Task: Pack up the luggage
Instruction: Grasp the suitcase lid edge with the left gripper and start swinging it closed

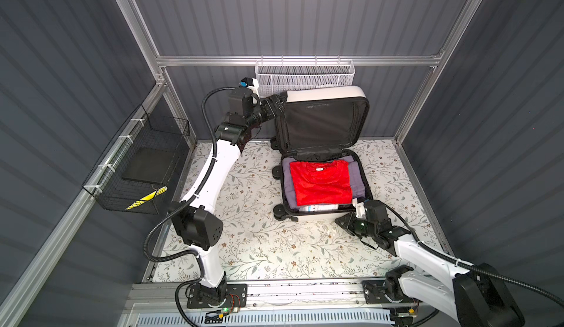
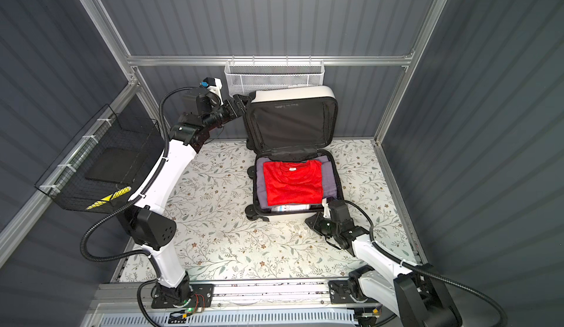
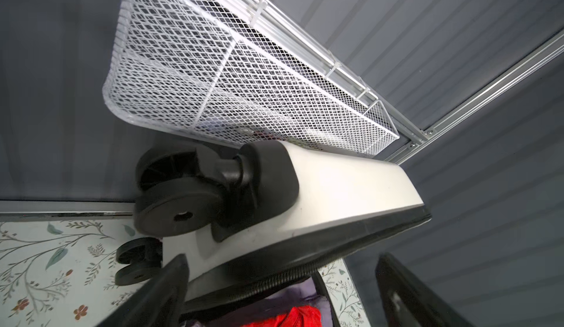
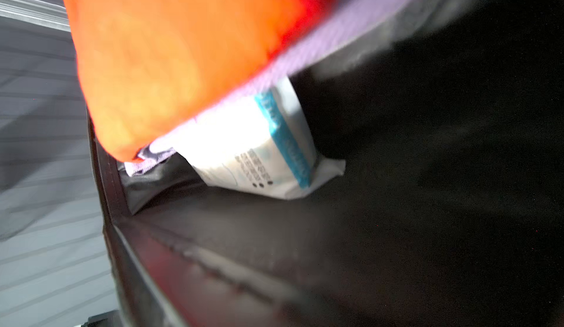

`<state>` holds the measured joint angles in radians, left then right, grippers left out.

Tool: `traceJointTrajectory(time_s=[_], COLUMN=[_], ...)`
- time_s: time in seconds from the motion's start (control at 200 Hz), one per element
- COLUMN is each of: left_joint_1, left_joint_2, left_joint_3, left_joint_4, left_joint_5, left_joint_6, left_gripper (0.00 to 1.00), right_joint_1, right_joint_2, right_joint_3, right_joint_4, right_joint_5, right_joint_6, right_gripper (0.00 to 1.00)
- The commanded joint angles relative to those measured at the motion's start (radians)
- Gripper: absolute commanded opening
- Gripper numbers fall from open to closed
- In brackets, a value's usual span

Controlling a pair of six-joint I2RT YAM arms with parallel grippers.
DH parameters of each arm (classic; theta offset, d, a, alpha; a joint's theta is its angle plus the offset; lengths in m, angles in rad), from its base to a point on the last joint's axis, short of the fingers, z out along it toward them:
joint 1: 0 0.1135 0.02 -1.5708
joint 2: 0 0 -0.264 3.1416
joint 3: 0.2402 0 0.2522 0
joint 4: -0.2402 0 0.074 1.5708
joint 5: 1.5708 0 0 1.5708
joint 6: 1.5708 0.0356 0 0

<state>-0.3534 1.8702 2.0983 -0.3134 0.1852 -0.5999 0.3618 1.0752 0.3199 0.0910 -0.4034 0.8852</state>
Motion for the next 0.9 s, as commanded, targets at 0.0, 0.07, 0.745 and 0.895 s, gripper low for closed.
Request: traceJointTrajectory(time_s=[0.0, 0.07, 0.745, 0.895], left_joint_1=[-0.001, -0.001, -0.068, -0.1], left_joint_2=[0.038, 0.059, -0.131, -0.221], left_joint_3=[0.063, 0.085, -0.246, -0.387], left_joint_4=[0.022, 0.021, 0.106, 0.15], left_joint_5=[0.065, 0.093, 0.332, 0.316], left_joint_6=[-0.037, -0.044, -0.04, -0.051], left_gripper=[0.96, 0.96, 0.95, 0.95], right_joint_1=[0.0, 0.0, 0.0, 0.001], right_joint_2=[0.038, 0.038, 0.126, -0.014], right_joint_3=[-0.005, -0.003, 0.03, 0.075], right_joint_4=[-0.007, 0.002, 0.031, -0.079], right_joint_5=[0.0, -0.001, -0.057, -0.095], right_joint_6=[0.011, 0.012, -0.002, -0.029], right_gripper=[0.17, 0.17, 0.19, 0.41])
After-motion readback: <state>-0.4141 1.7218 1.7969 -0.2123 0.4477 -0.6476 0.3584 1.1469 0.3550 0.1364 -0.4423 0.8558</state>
